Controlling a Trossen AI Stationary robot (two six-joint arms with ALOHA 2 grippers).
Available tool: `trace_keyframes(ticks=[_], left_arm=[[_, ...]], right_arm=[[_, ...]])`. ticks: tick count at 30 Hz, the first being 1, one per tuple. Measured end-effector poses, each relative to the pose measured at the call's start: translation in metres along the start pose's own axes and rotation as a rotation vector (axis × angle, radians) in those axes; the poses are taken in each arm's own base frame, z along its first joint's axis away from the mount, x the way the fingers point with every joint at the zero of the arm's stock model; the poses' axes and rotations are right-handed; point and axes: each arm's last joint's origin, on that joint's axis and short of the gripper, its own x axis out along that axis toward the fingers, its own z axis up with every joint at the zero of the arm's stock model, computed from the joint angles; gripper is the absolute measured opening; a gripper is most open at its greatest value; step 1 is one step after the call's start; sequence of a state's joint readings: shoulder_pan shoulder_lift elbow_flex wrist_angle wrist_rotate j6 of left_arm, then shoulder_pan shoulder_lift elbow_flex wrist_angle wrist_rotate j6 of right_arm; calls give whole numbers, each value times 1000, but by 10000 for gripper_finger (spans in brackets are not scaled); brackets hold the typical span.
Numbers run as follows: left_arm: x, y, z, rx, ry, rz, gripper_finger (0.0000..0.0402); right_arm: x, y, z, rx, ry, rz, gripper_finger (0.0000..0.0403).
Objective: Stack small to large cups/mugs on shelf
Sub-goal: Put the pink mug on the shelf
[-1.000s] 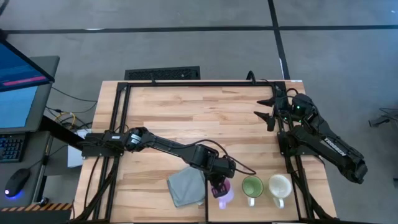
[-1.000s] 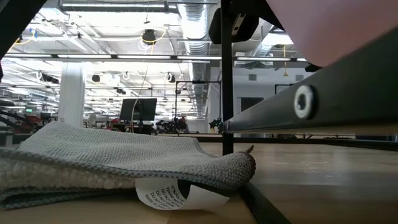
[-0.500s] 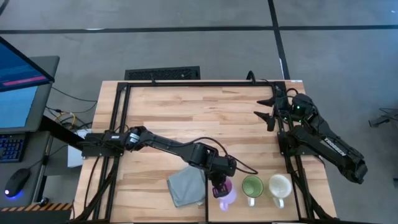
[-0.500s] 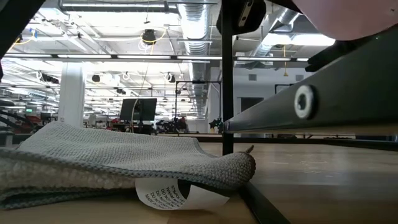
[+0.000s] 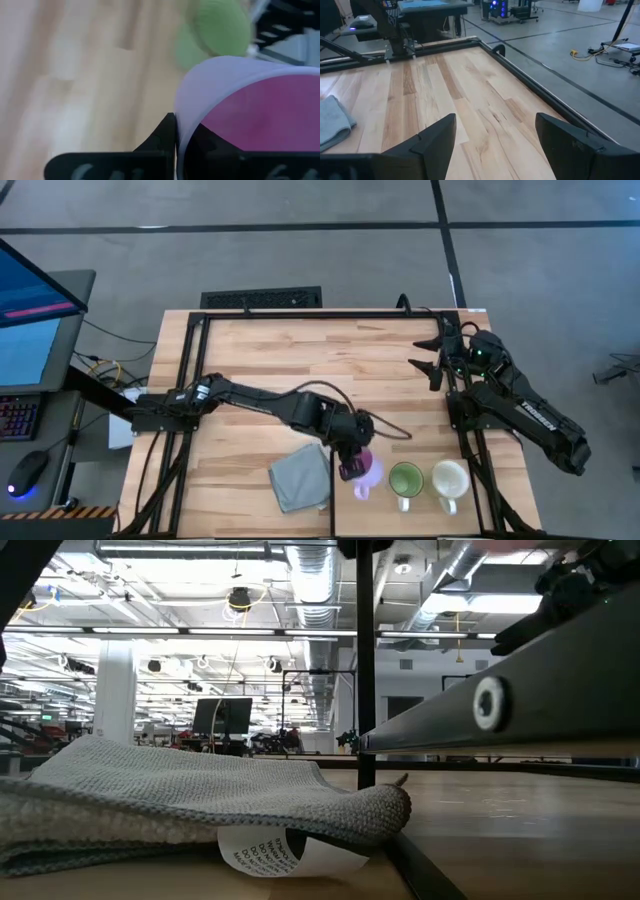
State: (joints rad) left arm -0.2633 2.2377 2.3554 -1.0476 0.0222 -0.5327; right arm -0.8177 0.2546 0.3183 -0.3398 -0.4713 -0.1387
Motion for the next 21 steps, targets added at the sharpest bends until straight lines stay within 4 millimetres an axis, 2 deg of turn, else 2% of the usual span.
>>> trace_keyframes(ticks=[6,11,21], left_arm=[[-8,29,14,-53,-28,82,0],[-9,48,17,-118,35,93,0],[-8,41,12,-113,57,83,0]], right_arm=[[0,0,0,0,0,0,297],[0,0,0,1,2,0,297],[0,0,0,0,1,0,297]])
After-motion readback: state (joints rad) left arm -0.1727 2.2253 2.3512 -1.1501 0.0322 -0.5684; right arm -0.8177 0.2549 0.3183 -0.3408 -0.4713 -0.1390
